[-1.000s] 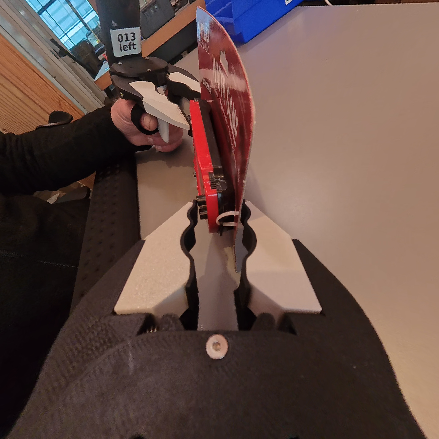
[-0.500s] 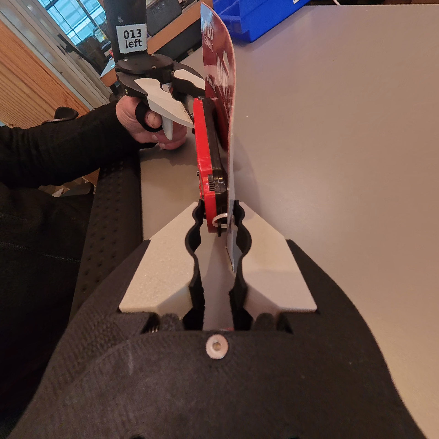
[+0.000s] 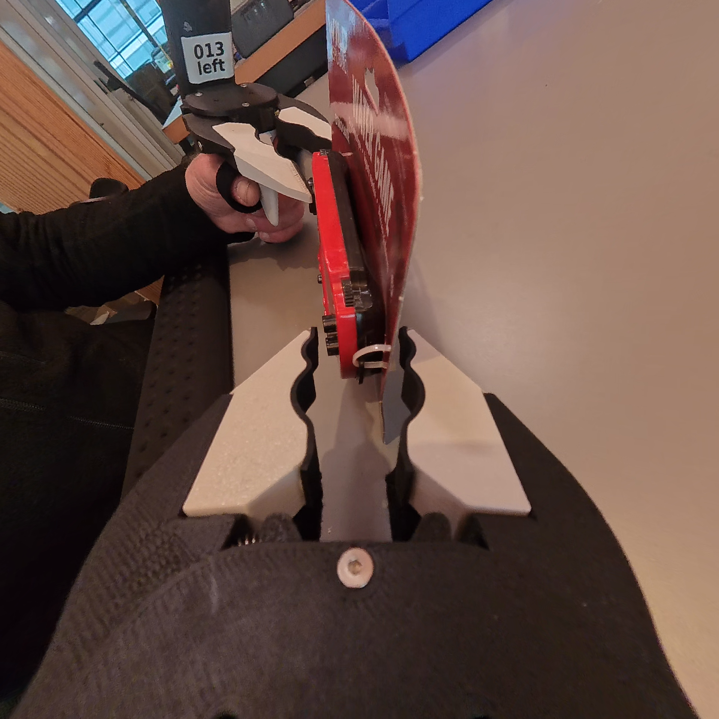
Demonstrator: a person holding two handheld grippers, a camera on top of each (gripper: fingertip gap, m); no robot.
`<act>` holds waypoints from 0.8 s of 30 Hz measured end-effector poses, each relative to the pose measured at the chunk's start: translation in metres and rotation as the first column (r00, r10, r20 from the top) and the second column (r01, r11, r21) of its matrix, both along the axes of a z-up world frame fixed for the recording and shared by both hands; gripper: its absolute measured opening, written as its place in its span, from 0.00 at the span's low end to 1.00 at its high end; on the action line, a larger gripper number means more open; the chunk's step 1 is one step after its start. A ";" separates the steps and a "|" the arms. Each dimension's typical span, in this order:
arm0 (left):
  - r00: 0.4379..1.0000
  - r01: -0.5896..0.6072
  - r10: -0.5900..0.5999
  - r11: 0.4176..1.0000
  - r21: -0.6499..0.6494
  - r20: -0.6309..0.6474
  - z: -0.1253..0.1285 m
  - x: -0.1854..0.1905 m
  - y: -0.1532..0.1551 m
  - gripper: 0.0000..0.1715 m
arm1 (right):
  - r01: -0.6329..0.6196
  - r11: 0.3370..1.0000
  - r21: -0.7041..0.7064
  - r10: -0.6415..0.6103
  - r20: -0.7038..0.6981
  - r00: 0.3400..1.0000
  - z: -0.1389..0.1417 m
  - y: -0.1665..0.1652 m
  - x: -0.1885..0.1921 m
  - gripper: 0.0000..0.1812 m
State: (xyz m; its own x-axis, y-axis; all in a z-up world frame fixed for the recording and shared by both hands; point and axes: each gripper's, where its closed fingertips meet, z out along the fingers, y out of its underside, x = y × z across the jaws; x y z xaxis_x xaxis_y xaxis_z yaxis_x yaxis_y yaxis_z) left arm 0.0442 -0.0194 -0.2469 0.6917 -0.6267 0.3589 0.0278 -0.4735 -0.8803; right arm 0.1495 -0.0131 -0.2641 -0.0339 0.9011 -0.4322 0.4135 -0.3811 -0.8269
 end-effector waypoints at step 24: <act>1.000 -0.027 0.027 1.000 0.010 0.000 0.005 -0.002 0.003 0.23 | -0.005 1.000 -0.008 0.004 -0.019 1.000 0.003 -0.001 -0.003 0.14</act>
